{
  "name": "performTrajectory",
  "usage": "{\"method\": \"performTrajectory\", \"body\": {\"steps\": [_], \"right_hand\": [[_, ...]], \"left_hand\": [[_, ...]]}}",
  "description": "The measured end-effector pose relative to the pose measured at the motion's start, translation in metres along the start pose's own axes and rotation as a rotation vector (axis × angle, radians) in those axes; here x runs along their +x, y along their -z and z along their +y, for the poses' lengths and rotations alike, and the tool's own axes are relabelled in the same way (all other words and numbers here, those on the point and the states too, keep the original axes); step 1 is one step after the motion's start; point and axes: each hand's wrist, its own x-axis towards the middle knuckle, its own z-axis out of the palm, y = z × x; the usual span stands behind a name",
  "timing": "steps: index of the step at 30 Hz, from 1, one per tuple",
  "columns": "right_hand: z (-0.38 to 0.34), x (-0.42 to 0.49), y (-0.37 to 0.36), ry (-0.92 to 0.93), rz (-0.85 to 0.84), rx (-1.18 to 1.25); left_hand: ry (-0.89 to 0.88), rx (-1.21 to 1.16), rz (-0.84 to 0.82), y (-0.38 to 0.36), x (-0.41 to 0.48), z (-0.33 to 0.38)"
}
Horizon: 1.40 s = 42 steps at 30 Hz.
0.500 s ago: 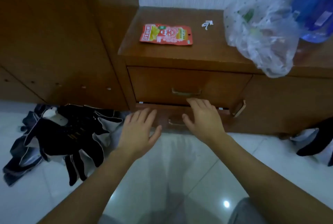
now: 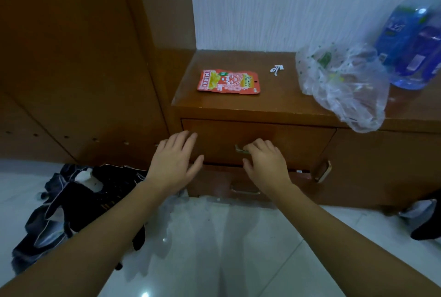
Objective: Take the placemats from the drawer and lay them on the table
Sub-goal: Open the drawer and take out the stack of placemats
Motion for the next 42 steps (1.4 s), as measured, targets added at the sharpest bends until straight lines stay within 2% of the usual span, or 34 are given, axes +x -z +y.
{"method": "performTrajectory", "body": {"steps": [7,17,23,28,33,42], "right_hand": [[-0.006,-0.001,0.001,-0.036,-0.003,0.011],[-0.019,-0.035,0.013,-0.024,-0.048,-0.007],[-0.027,-0.049,0.028,-0.009,-0.112,0.025],[-0.021,-0.057,0.051,-0.007,-0.008,0.074],[-0.022,-0.054,0.05,0.02,-0.121,0.025],[-0.027,-0.06,0.042,-0.011,-0.14,0.042]], "left_hand": [[0.105,-0.065,0.062,0.01,-0.002,-0.007],[0.055,-0.197,0.06,0.024,-0.017,-0.012],[-0.017,-0.08,0.058,0.034,-0.016,-0.006],[-0.034,-0.081,0.066,0.037,-0.011,-0.002],[0.026,-0.099,0.074,0.047,0.002,-0.017],[0.025,-0.059,-0.066,0.054,-0.001,-0.038]]}}
